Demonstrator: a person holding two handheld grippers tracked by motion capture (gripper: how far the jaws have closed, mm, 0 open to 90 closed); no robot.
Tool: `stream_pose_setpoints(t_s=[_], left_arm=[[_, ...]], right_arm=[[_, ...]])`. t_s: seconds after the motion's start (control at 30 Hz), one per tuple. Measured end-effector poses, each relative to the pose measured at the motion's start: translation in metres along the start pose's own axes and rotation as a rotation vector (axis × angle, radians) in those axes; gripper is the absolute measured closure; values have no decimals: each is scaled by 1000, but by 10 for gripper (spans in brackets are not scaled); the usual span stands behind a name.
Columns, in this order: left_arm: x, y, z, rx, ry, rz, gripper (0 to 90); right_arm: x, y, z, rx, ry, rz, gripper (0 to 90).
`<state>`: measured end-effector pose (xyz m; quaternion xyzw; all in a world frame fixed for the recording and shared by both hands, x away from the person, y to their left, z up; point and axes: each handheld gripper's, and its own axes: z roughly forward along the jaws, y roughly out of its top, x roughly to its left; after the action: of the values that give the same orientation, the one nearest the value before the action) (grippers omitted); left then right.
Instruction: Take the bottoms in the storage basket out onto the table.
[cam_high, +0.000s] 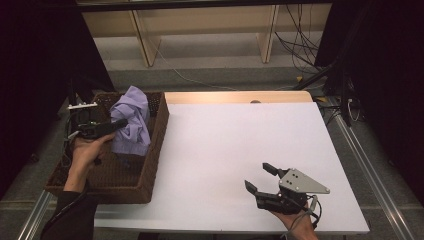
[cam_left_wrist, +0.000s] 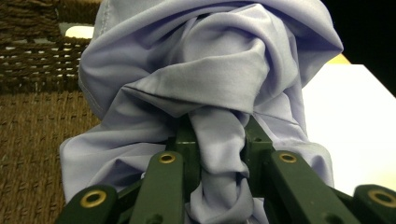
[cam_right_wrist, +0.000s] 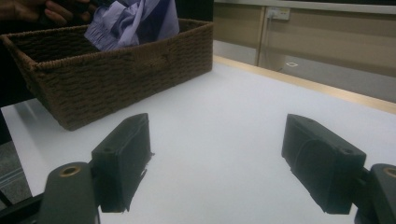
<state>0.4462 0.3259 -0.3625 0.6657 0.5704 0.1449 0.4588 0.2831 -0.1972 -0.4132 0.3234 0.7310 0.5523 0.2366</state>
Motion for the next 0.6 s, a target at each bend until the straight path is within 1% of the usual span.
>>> stream_pose_setpoints(t_s=[0.17, 0.33, 0.6], left_arm=[[-3, 2, -1, -11, -18, 3, 736], [-5, 4, -5, -30, -49, -7, 735], [-10, 8, -10, -49, -75, -4, 735]], right_arm=[[0, 0, -1, 4, -1, 2, 246], [0, 0, -1, 3, -4, 2, 246], [0, 0, -1, 3, -3, 0, 247]])
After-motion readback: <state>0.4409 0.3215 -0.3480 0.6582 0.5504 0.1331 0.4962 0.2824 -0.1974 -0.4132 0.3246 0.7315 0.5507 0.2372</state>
